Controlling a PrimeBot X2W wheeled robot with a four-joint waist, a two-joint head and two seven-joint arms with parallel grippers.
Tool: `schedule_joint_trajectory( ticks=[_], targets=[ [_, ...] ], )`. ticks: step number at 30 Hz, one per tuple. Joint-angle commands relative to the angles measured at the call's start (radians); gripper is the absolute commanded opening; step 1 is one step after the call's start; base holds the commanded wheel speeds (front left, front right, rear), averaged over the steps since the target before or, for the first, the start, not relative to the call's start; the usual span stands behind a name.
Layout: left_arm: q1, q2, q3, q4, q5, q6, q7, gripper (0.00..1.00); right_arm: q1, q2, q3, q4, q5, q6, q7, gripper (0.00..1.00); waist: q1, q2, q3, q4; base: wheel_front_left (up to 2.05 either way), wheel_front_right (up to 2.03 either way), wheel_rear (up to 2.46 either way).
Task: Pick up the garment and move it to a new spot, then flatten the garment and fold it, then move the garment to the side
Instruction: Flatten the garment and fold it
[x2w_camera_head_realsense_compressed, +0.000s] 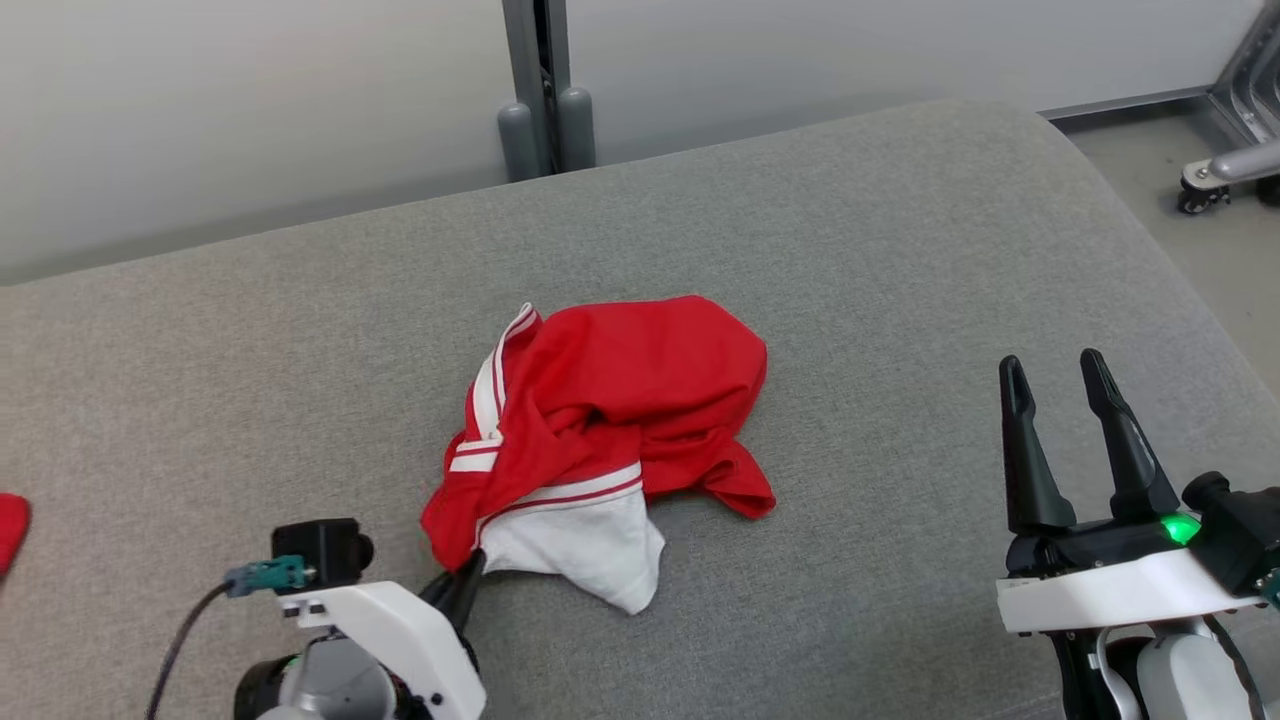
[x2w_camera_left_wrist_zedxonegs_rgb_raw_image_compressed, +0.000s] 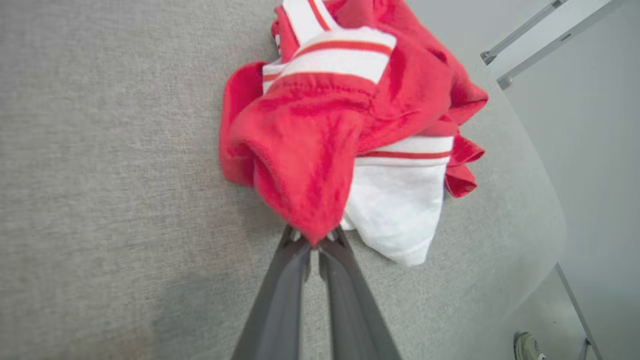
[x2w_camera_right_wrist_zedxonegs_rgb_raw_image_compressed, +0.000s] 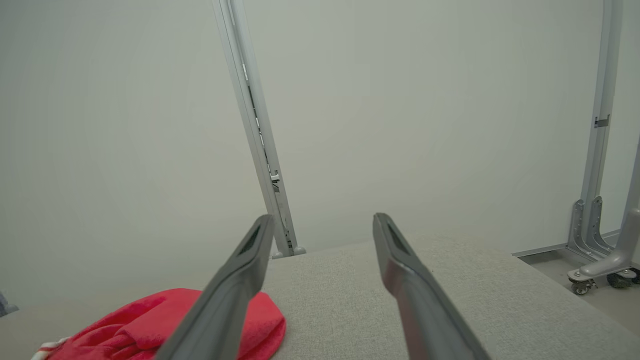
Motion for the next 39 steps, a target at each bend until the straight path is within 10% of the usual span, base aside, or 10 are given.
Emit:
schedule_joint_trajectory(
  ticks=[1,18,28,29,31,39],
  targets=[
    [0.018,0.027,0.02,-0.05,-0.014,0.011,0.02,0.0,0.009,-0.006,-0.005,-0.002,-0.003,0.001,-0.006,1.0,0.0,0.0,-0.007,0.013,0.0,0.0,0.0],
    [0.204,0.303,0.241,-0.316,-0.085,0.135,0.195,0.0,0.017,-0.02,-0.013,-0.009,0.005,0.001,-0.006,1.0,0.0,0.0,-0.001,0.046,0.0,0.0,0.0],
    [0.221,0.333,0.294,-0.181,-0.044,0.159,0.13,0.0,0.002,-0.021,-0.009,-0.003,-0.001,0.001,-0.006,1.0,0.0,0.0,0.01,0.063,0.0,0.0,0.0],
    [0.211,0.328,0.289,-0.164,-0.04,0.156,0.123,0.08,0.002,-0.021,-0.008,-0.002,-0.001,0.001,-0.006,1.0,0.0,0.0,0.011,0.066,0.0,0.0,0.0],
    [0.194,0.324,0.273,-0.134,-0.021,0.152,0.105,0.96,-0.001,-0.023,-0.006,0.003,0.0,0.001,-0.006,1.0,0.0,0.0,0.01,0.07,0.0,0.0,0.0],
    [0.145,0.288,0.24,-0.139,0.058,0.161,-0.009,1.0,0.009,-0.029,-0.005,0.013,-0.001,0.001,-0.002,1.0,0.0,0.0,-0.014,0.097,0.0,0.0,0.0]
  ],
)
